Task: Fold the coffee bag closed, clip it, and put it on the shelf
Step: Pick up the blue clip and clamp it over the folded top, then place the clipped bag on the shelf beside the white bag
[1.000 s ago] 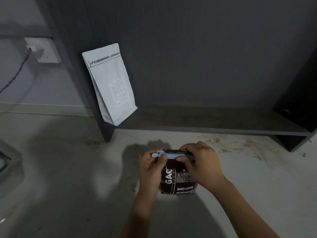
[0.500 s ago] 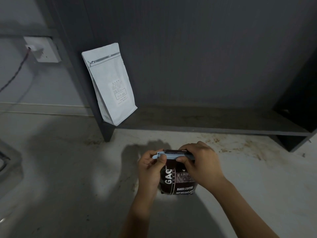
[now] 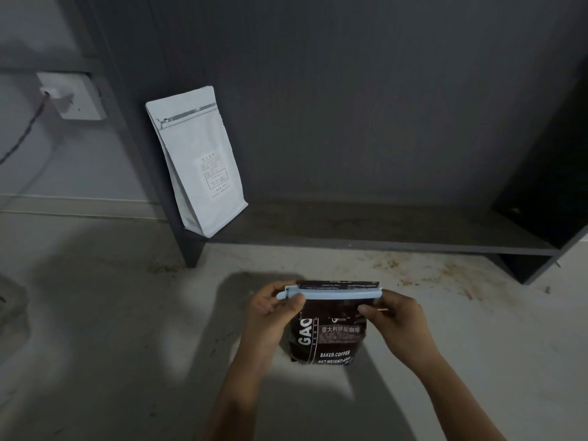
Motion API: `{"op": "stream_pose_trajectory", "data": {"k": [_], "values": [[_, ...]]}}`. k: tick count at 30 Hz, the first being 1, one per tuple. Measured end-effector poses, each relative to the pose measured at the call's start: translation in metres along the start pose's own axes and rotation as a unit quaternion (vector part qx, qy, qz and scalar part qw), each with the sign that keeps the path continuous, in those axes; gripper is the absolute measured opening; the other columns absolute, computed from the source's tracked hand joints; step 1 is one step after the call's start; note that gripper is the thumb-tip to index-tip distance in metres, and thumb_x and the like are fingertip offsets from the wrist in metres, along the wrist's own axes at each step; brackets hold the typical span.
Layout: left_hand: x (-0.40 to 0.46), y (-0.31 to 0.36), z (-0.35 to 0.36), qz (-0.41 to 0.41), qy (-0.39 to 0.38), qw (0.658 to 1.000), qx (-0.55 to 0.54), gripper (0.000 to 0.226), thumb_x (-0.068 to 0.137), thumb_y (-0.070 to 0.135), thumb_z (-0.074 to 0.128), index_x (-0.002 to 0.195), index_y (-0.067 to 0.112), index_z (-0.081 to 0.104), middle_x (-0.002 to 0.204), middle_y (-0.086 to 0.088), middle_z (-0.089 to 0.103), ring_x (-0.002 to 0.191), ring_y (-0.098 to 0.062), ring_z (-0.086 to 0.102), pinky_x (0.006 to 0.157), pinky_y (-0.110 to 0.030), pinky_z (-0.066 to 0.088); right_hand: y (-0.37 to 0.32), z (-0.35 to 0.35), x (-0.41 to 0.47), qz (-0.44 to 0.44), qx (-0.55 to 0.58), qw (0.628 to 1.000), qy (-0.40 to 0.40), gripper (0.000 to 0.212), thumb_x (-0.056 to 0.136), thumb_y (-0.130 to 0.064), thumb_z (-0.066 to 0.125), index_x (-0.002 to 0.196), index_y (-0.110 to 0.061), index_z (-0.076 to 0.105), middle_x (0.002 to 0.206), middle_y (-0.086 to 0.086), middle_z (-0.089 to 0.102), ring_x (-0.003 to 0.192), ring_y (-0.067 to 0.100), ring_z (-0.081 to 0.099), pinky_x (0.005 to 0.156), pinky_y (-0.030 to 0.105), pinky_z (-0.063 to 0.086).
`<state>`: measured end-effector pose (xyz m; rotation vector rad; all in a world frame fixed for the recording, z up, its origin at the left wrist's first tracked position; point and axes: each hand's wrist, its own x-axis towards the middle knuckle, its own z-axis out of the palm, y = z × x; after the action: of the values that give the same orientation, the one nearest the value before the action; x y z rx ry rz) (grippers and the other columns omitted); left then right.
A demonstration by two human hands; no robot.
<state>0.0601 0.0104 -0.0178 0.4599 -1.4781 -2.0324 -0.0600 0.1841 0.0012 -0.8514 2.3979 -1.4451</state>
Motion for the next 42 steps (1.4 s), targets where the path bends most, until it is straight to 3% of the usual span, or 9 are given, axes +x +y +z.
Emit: {"op": "stream_pose_trajectory", "data": {"k": [6,9,12,16,19,29,34,38,42], "values": [[-0.002,-0.006,-0.001,0.014,-0.048,0.982,0.184,0.021,0.080,0.026,0.072,0.100,0.019,0.071,0.092,0.003,0.078,0.092,-0.011,0.071,0.077,-0.021,0.056,0.008,0.008,0.004,0.014,0.012,0.998,0.066,0.041,0.074,-0.003,0.073,0.047,-0.027,0.053,0.057,-0.010,0.064,0.055,0.017,0.061,0.046,0.005,0.040],[0.001,-0.011,-0.001,0.070,0.019,0.948,0.311,0.013,0.084,0.012,0.067,0.096,0.012,0.073,0.083,0.006,0.075,0.081,-0.005,0.072,0.070,-0.012,0.054,0.007,0.009,0.004,-0.001,0.017,0.999,0.038,0.020,0.076,-0.010,0.072,0.070,-0.027,0.064,0.071,-0.009,0.069,0.066,0.014,0.066,0.051,0.006,0.045],[-0.001,-0.013,0.001,0.069,0.044,0.955,0.286,0.011,0.082,0.007,0.068,0.090,0.012,0.074,0.079,0.010,0.074,0.077,0.000,0.071,0.064,-0.004,0.050,0.015,0.007,-0.002,-0.003,0.011,0.996,-0.091,0.049,0.065,-0.015,0.081,0.100,-0.039,0.056,0.091,-0.017,0.069,0.086,-0.006,0.062,0.062,0.006,0.047],[-0.001,-0.015,-0.013,-0.068,-0.110,0.970,0.206,0.041,0.072,0.017,0.079,0.110,0.021,0.062,0.106,0.005,0.072,0.097,-0.004,0.068,0.082,-0.019,0.055,0.028,0.018,-0.009,0.022,-0.018,0.989,-0.143,0.073,0.056,-0.010,0.086,0.111,-0.036,0.045,0.098,-0.018,0.064,0.086,0.001,0.063,0.062,0.007,0.048],[-0.008,-0.025,-0.017,-0.133,-0.183,0.952,0.207,0.074,0.068,-0.005,0.079,0.126,0.020,0.041,0.113,0.008,0.062,0.099,0.003,0.065,0.080,-0.016,0.054,0.035,0.025,-0.009,0.035,-0.017,0.990,-0.133,0.076,0.056,-0.006,0.084,0.115,-0.033,0.045,0.098,-0.017,0.063,0.081,-0.004,0.062,0.062,0.007,0.049],[-0.002,-0.026,-0.019,-0.045,-0.097,0.967,0.232,0.076,0.055,0.012,0.090,0.120,0.027,0.053,0.112,0.006,0.069,0.105,-0.012,0.065,0.088,-0.032,0.056,0.026,0.028,0.005,-0.010,-0.022,0.996,-0.088,0.062,0.062,-0.001,0.079,0.114,-0.023,0.051,0.093,-0.022,0.062,0.083,-0.017,0.058,0.064,0.005,0.047],[0.025,0.016,-0.010,0.066,-0.042,0.975,0.206,0.067,0.050,0.024,0.088,0.104,0.048,0.058,0.104,0.026,0.070,0.098,0.001,0.065,0.074,-0.011,0.053,-0.021,0.017,0.046,-0.087,-0.020,0.995,-0.043,0.059,0.064,0.002,0.078,0.113,-0.020,0.053,0.091,-0.026,0.057,0.085,-0.022,0.054,0.062,0.002,0.047],[0.058,0.046,0.000,0.137,0.038,0.975,0.172,0.061,0.050,0.019,0.089,0.101,0.038,0.062,0.096,0.020,0.074,0.094,-0.008,0.069,0.073,-0.020,0.057,-0.062,0.009,0.087,-0.136,0.014,0.990,0.014,0.060,0.064,-0.002,0.079,0.114,-0.024,0.055,0.093,-0.024,0.063,0.083,-0.015,0.060,0.070,0.009,0.053],[0.089,0.056,0.008,0.174,0.165,0.959,0.149,0.055,0.055,0.013,0.090,0.100,0.032,0.064,0.094,0.013,0.075,0.091,-0.009,0.071,0.076,-0.025,0.058,-0.083,0.032,0.106,-0.118,-0.027,0.991,0.053,0.073,0.075,-0.014,0.073,0.137,-0.015,0.035,0.126,0.011,0.060,0.113,0.018,0.058,0.098,0.034,0.047]]}}
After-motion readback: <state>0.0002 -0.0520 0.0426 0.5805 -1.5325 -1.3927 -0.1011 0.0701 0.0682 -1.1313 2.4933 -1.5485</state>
